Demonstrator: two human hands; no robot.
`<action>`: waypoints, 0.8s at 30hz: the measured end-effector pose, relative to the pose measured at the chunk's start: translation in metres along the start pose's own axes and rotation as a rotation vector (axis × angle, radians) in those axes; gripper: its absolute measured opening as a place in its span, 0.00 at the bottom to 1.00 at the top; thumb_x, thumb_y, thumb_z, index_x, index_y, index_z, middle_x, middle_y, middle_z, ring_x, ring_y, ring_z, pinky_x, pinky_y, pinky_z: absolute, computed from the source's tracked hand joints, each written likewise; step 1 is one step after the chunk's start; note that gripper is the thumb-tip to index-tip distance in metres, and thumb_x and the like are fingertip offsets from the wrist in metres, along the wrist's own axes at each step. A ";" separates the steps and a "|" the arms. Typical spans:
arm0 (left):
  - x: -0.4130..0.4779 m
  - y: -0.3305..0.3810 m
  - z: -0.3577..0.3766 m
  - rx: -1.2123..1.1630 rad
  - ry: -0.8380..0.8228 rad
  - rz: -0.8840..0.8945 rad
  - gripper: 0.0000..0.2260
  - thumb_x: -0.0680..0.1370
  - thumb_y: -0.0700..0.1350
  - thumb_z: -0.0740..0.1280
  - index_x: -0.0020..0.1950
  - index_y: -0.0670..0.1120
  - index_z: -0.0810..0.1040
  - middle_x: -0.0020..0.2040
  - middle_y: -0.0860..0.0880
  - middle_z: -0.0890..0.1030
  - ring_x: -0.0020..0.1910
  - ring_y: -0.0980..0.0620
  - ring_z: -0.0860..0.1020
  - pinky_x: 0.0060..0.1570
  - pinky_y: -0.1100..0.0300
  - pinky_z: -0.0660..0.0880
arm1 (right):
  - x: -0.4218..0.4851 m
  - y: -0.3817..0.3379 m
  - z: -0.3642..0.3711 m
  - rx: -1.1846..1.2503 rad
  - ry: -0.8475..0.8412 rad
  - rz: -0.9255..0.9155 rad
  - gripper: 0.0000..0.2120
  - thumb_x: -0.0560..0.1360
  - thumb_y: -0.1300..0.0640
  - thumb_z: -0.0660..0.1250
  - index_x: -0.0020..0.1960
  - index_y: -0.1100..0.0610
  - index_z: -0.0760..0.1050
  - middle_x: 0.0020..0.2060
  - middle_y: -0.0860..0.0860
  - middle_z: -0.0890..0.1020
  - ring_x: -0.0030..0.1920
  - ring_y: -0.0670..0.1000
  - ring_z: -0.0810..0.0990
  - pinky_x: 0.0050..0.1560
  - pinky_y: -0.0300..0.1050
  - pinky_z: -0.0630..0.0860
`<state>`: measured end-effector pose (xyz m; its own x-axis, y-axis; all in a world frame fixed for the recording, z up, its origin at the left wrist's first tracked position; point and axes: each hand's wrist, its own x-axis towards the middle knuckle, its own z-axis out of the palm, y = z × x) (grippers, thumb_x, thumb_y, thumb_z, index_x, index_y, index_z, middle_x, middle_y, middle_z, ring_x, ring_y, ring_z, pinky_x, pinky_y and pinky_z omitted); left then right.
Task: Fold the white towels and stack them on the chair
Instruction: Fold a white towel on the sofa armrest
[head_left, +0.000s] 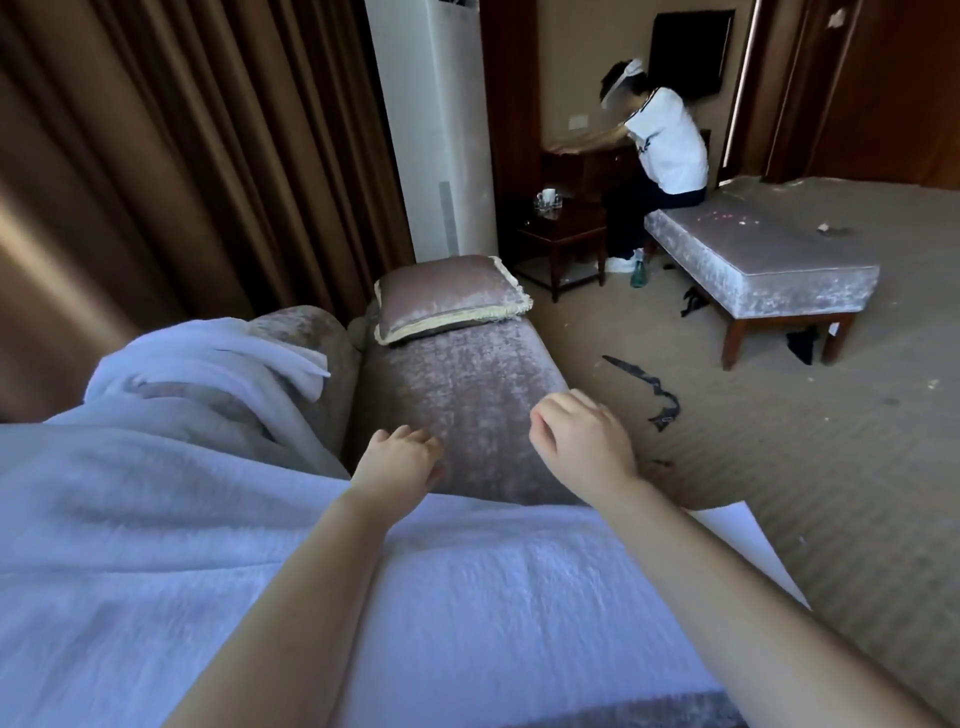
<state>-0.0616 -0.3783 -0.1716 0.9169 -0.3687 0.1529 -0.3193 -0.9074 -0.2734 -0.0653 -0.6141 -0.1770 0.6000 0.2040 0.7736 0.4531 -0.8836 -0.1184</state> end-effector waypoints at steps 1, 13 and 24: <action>0.001 0.000 0.005 0.026 -0.083 -0.015 0.13 0.81 0.53 0.60 0.59 0.48 0.78 0.54 0.50 0.80 0.57 0.47 0.75 0.52 0.55 0.68 | 0.000 0.003 0.003 -0.002 0.004 0.003 0.15 0.75 0.58 0.56 0.35 0.58 0.78 0.33 0.50 0.79 0.35 0.53 0.78 0.33 0.43 0.74; -0.005 -0.005 -0.012 -0.138 0.098 -0.107 0.04 0.79 0.43 0.65 0.52 0.47 0.78 0.49 0.50 0.80 0.52 0.47 0.77 0.45 0.56 0.65 | -0.005 0.000 0.003 0.020 -0.315 0.016 0.21 0.71 0.69 0.65 0.62 0.55 0.77 0.57 0.50 0.80 0.58 0.53 0.77 0.53 0.47 0.75; -0.037 -0.020 -0.072 -0.227 0.584 0.062 0.10 0.78 0.45 0.60 0.44 0.44 0.80 0.37 0.48 0.77 0.37 0.43 0.76 0.33 0.51 0.73 | 0.002 0.018 -0.037 0.013 -0.528 -0.009 0.07 0.78 0.56 0.61 0.54 0.53 0.74 0.47 0.48 0.75 0.57 0.54 0.69 0.59 0.47 0.62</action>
<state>-0.1067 -0.3606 -0.1030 0.6334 -0.4131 0.6543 -0.4693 -0.8774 -0.0997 -0.0797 -0.6453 -0.1546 0.8451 0.3988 0.3559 0.4656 -0.8764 -0.1234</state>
